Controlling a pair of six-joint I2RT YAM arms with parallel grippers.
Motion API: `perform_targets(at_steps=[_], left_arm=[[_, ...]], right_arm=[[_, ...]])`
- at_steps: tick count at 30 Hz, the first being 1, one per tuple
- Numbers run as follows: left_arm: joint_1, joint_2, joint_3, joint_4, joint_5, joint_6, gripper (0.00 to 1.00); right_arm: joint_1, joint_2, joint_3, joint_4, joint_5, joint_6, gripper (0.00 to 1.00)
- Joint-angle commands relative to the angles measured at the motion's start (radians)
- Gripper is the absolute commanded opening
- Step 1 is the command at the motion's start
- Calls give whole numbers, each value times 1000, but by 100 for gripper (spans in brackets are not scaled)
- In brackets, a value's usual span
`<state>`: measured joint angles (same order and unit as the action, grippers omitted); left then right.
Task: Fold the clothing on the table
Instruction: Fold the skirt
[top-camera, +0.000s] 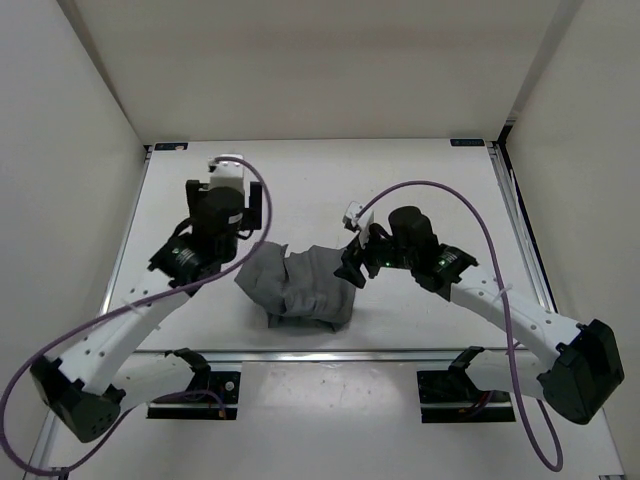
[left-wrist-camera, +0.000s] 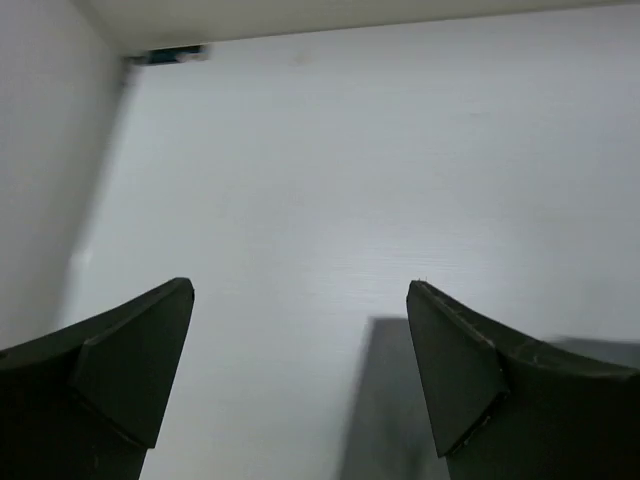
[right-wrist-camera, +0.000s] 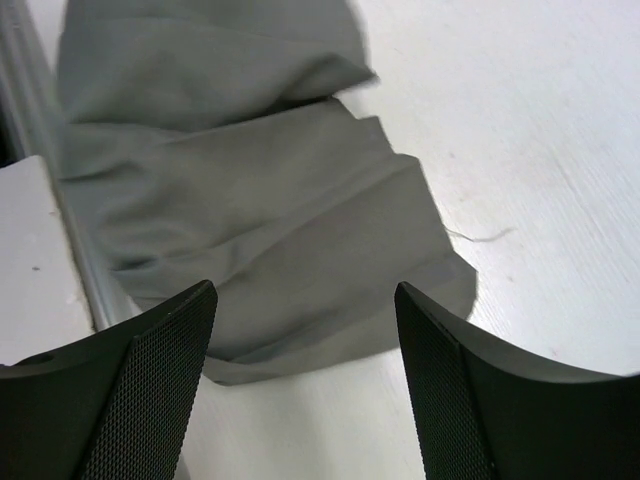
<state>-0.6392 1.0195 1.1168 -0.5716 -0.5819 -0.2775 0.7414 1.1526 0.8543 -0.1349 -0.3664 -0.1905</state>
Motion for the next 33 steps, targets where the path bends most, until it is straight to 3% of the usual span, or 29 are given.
perform_targets(at_steps=[1,2,3,4,5,6,7,8,9,11,12,14,18,20,24,27,33], left_arm=[[36,132,-116,111,-502,644,99],[67,129,-162,360,-609,681,99],[97,139,-208,497,-619,748,98],[102,151,-183,424,-551,739,89],[101,184,-76,245,-445,610,76],[143,226,92,11,-215,501,61],[230,240,229,-76,-67,295,59],[281,235,259,-141,173,92,57],[400,229,268,-164,434,25,54],[423,324,334,-365,514,-159,48],[376,391,359,-481,527,-182,44],[264,387,304,-492,533,-311,44],[299,145,-184,-158,922,-699,48],[236,79,-337,-117,890,-842,48],[251,13,-420,-106,935,-873,52],[266,-56,-478,-120,926,-932,51],[285,-327,-506,-191,847,-1112,52]], right_arm=[[-25,-16,29,-25,59,-4,77],[-34,-16,32,-26,67,-6,77],[-40,-16,32,-23,72,-9,78],[-48,-14,34,-23,86,-7,77],[-47,-20,37,-28,92,-13,78],[-54,-24,41,-31,95,-12,78],[-60,-22,49,-29,99,-12,78],[-59,-21,43,-29,101,-6,79],[-69,-30,40,-34,98,6,79],[-82,-34,25,-23,86,20,79],[-94,-31,20,-29,89,25,79],[-99,-42,6,-25,84,39,80],[-111,-48,0,-44,69,26,84],[-125,-30,12,-75,28,23,86],[-166,57,75,-163,-118,-1,87],[-171,90,86,-175,-200,-45,78],[45,44,-1,-128,-9,-138,88]])
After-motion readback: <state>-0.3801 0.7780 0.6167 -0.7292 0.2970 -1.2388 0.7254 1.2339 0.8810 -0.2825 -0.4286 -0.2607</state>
